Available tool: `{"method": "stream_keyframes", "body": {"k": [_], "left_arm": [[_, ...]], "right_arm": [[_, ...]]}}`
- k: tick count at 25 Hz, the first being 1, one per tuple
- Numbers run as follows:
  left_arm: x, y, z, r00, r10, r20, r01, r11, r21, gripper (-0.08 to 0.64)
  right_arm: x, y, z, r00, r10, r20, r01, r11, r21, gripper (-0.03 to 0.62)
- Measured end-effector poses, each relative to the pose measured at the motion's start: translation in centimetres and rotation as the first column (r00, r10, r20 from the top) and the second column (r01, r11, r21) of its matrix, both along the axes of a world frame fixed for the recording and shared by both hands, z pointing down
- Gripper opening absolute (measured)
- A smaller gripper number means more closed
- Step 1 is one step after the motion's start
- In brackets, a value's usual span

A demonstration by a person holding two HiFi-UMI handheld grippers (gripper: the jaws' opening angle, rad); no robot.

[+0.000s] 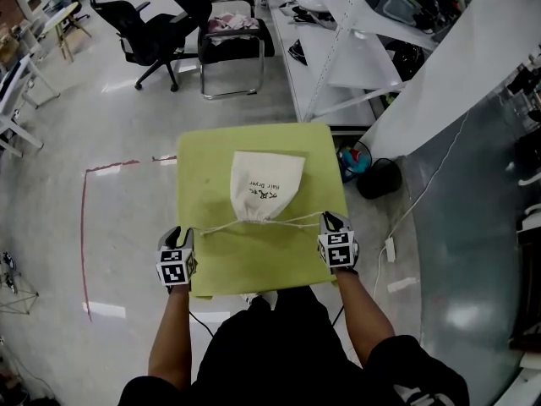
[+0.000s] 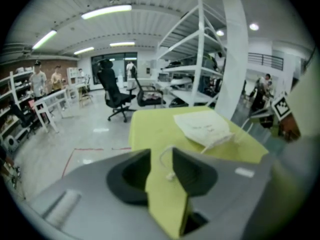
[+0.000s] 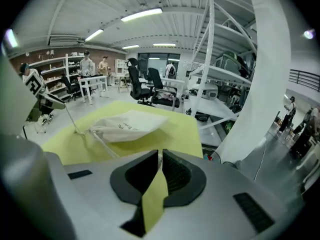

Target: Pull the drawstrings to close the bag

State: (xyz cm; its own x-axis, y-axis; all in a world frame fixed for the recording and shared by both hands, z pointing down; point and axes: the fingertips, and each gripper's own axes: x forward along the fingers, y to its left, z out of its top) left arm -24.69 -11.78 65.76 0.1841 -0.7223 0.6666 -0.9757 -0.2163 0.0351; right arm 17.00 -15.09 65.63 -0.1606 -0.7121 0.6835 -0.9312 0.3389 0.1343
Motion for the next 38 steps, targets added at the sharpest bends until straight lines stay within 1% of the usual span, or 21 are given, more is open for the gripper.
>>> {"method": "stream_keyframes", "body": {"k": [2, 3, 4, 5, 8, 10, 18, 23, 28, 30, 34, 36, 38], "left_arm": [[0.1, 0.7, 0.9, 1.0, 0.0, -0.006, 0.0, 1.0, -0.029, 0.157], [0.2, 1.1, 1.3, 1.0, 0.006, -0.009, -0.006, 0.999, -0.046, 0.189], [0.3, 1.5, 1.8, 1.0, 0.014, -0.01, -0.015, 0.998, -0.065, 0.196], [0.4, 1.9, 2.2, 1.0, 0.022, -0.011, -0.023, 0.996, -0.085, 0.206], [0.6, 3.3, 3.8, 0.999, 0.029, -0.024, -0.033, 0.989, -0.144, 0.253], [0.9, 4.3, 4.4, 0.999, 0.03, -0.032, -0.034, 0.986, -0.164, 0.256], [1.3, 5.6, 4.3, 0.999, 0.032, -0.032, -0.037, 0.983, -0.179, 0.256], [0.9, 8.3, 5.4, 0.999, 0.032, -0.038, -0.04, 0.972, -0.232, 0.255], [0.5, 10.1, 6.7, 0.999, 0.032, -0.024, -0.037, 0.962, -0.272, 0.255], [0.4, 10.4, 7.0, 0.999, 0.02, -0.029, -0.027, 0.963, -0.269, 0.255], [0.8, 9.0, 5.7, 0.999, 0.018, -0.043, -0.027, 0.973, -0.229, 0.255], [1.4, 7.8, 4.5, 0.998, 0.023, -0.052, -0.033, 0.98, -0.196, 0.253], [1.8, 6.4, 2.9, 0.998, 0.02, -0.059, -0.028, 0.99, -0.14, 0.251]], "right_arm": [[-0.2, 1.1, 1.5, 1.0, -0.011, -0.001, 0.011, 0.998, -0.054, 0.019], [-0.2, 1.7, 2.1, 1.0, -0.017, -0.001, 0.017, 0.997, -0.078, 0.041], [-0.3, 2.2, 2.7, 1.0, -0.022, -0.002, 0.022, 0.995, -0.097, 0.092], [-0.3, 2.7, 3.2, 1.0, -0.026, -0.002, 0.025, 0.993, -0.111, 0.123], [-0.2, 4.2, 4.4, 0.999, -0.034, 0.012, 0.035, 0.988, -0.148, 0.157], [-0.3, 5.2, 4.8, 0.999, -0.042, 0.018, 0.044, 0.986, -0.159, 0.164], [-1.6, 6.1, 4.4, 0.997, -0.068, 0.038, 0.073, 0.986, -0.149, 0.164], [-2.1, 6.1, 4.1, 0.996, -0.083, 0.045, 0.088, 0.986, -0.144, 0.164], [-2.6, 6.3, 4.4, 0.995, -0.09, 0.05, 0.097, 0.984, -0.149, 0.164], [-3.0, 6.3, 4.4, 0.994, -0.097, 0.053, 0.104, 0.984, -0.146, 0.164], [-3.9, 5.7, 3.5, 0.992, -0.112, 0.056, 0.118, 0.985, -0.123, 0.16], [-4.3, 5.1, 2.6, 0.991, -0.117, 0.059, 0.122, 0.988, -0.098, 0.151], [-4.8, 4.5, 1.6, 0.991, -0.121, 0.063, 0.126, 0.989, -0.072, 0.143]]}}
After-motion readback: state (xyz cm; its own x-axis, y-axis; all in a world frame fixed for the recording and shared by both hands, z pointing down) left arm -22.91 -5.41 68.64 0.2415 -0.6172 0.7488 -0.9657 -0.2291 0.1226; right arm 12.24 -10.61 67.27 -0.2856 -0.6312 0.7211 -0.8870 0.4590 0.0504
